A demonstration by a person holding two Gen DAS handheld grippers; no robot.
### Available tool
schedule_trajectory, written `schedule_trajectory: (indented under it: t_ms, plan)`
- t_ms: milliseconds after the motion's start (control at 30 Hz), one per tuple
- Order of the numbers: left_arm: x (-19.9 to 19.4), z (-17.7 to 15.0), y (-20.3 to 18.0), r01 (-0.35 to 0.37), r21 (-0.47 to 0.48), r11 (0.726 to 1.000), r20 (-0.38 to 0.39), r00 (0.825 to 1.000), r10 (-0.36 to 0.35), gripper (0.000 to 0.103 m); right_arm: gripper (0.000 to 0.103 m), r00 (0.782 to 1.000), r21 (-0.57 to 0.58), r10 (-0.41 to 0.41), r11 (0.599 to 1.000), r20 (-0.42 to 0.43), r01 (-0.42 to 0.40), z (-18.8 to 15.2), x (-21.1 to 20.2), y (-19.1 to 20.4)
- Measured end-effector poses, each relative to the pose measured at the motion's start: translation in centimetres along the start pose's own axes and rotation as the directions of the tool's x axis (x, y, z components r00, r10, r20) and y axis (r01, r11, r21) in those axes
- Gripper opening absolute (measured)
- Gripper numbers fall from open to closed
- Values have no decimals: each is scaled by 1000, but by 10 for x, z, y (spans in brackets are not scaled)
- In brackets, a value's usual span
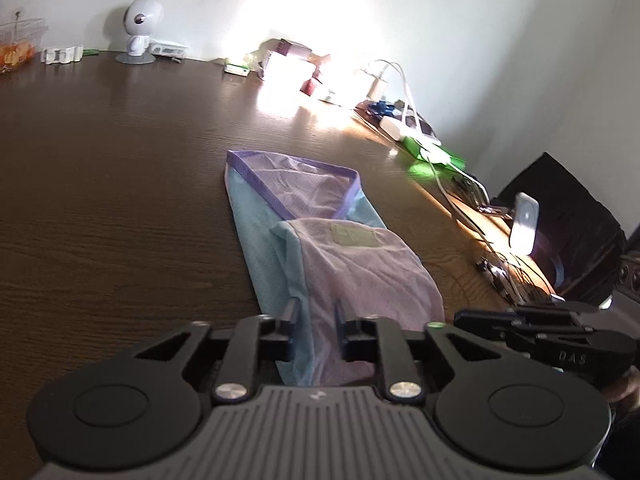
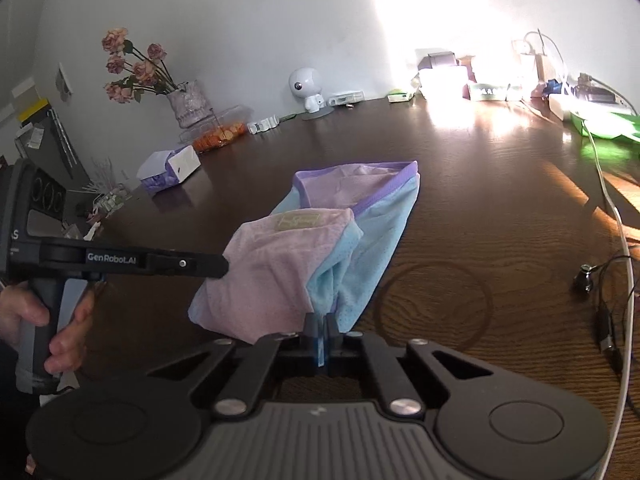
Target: Fold clothes
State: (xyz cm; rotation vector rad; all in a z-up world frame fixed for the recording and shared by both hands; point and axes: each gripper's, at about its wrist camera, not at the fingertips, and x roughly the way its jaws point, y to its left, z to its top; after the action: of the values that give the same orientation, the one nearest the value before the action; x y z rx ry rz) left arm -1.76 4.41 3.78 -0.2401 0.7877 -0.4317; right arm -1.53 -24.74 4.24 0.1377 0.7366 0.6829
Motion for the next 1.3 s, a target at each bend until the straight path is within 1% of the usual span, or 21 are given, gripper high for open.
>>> schedule_trajectory:
  t_ms: [33,67,100,133,167,200,233,300,333,467,567,600,633,700,800,867,933,1167,1200,1267,1300]
  plan:
    - [-2,-3,-1,9,8,1000,7,1000,-9,48,16,1000,-7,9,1000,10,-9,0,-4,0]
    - [0,-4,-3,12,20,1000,-1,1000,-12,49,20,1000,-19,25,1000,14,-25,0,-4,0]
    - [2,-6,-5,14,32,999,-10,1000,-14,48,32,999,-24,41,999,22,-40,2,0,1]
    - [6,-7,-7,1,39,999,-24,1000,0,48,36,998,-16,53,999,33,-52,3,4,-1]
    - [11,-8,-8,-10,46,999,-36,999,12,46,36,997,10,69,998,34,-69,5,11,-4]
    - [15,-10,-8,-21,54,998,-48,999,24,32,35,996,45,88,995,25,-89,7,19,-9]
    - [19,-11,-9,-32,62,998,-60,998,36,12,25,995,85,103,991,6,-103,8,27,-14]
    - [17,-14,-5,-29,51,998,-61,998,32,7,3,994,100,105,990,-18,-102,7,32,-16]
    - [15,-15,-3,-34,50,998,-60,998,37,6,1,995,99,95,991,-19,-92,6,30,-15]
    - [3,-20,9,-45,9,999,-26,999,46,10,2,1000,92,-18,996,19,16,-1,4,-15]
    - [-5,-19,11,-22,10,1000,-17,1000,23,35,10,999,51,-3,999,38,1,-8,-9,-9]
    - [-5,-19,9,-32,35,999,-8,999,32,45,19,999,20,1,1000,34,-2,-8,-9,-4]
    - [-5,-19,7,-42,59,997,2,999,42,48,33,1000,-11,1,1000,30,-1,-8,-6,2]
    - [-4,-20,3,-56,98,994,10,998,55,47,39,1000,-86,1,996,23,1,-7,3,16]
    - [1,-25,1,-40,149,988,0,999,41,37,35,1000,-149,-31,988,-2,30,-7,19,28]
    - [1,-29,1,-18,172,985,-7,1000,19,23,27,997,-165,-69,984,-22,65,-8,26,31]
    - [1,-31,0,11,176,984,-30,1000,-5,6,2,997,-172,-63,983,-34,57,-11,23,31]
    - [-21,-54,-16,24,259,965,-64,998,-8,6,4,992,-212,-107,973,-70,91,-27,-6,37]
    - [-25,-57,-17,21,262,965,-65,998,-4,7,10,990,-220,-121,970,-71,102,-29,-12,38]
    - [-31,-51,-18,20,255,967,-47,999,-8,12,13,991,-238,-115,966,-64,97,-31,-22,39]
    - [-33,-45,-17,13,245,969,-30,1000,-6,19,22,993,-243,-106,966,-56,90,-31,-25,40]
